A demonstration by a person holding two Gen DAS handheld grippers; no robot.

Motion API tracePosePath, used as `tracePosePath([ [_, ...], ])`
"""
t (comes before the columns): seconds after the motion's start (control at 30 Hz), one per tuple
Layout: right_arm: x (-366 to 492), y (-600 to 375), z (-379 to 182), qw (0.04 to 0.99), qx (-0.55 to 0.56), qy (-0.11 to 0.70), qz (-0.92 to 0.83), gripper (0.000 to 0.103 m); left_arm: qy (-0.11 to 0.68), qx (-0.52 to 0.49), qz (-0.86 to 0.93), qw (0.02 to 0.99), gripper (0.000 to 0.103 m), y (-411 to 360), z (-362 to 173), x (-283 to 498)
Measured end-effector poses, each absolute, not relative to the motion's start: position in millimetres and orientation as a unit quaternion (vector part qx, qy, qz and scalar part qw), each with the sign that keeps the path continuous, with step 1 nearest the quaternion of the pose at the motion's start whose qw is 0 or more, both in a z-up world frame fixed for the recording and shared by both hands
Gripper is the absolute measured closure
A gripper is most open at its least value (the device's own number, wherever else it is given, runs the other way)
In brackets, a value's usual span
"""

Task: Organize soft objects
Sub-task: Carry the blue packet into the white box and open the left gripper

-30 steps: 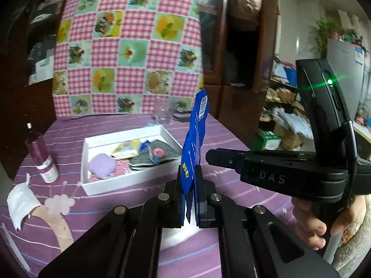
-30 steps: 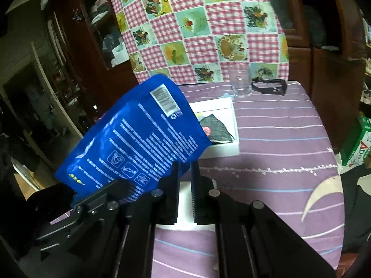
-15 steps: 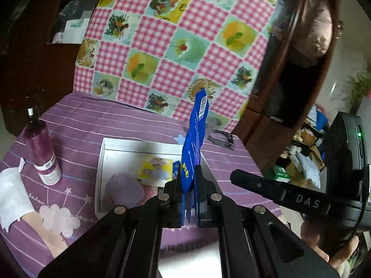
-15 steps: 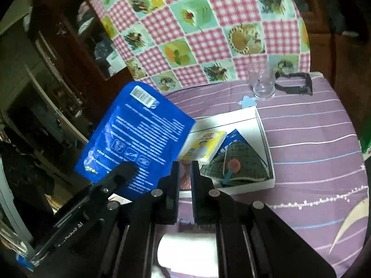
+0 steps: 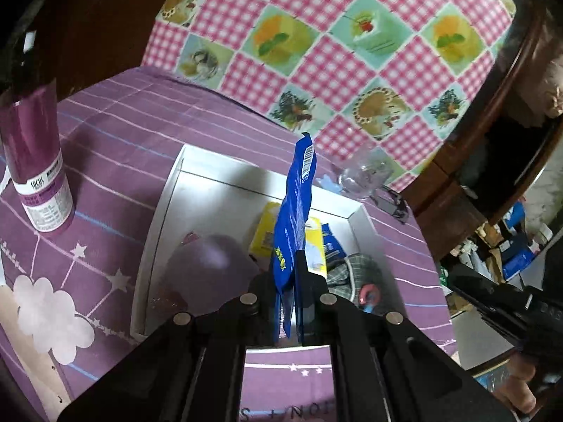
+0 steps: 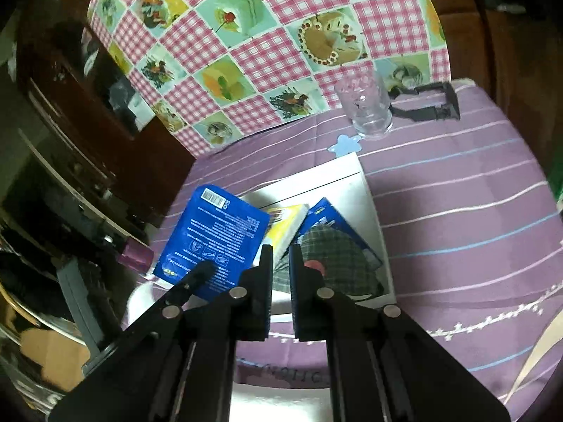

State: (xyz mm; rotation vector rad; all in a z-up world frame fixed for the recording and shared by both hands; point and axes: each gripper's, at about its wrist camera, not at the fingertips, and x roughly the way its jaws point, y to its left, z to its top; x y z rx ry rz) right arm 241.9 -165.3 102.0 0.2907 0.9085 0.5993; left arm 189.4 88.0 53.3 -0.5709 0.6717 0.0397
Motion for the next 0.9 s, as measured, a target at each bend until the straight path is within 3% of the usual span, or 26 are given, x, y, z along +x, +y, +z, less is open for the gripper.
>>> tracePosePath([
  [0.57, 241.3, -151.8, 91.9, 0.839, 0.112, 0.449, 0.287, 0.093, 0.355, -0.170, 0.121, 0.911, 0.095, 75.6, 42.5, 198.1],
  [0.9, 241.8, -148.5, 88.6, 0.835, 0.105, 0.456, 0.291, 0.093, 0.387, -0.220, 0.018, 0.895, 0.096, 68.1, 36.9, 203.9],
])
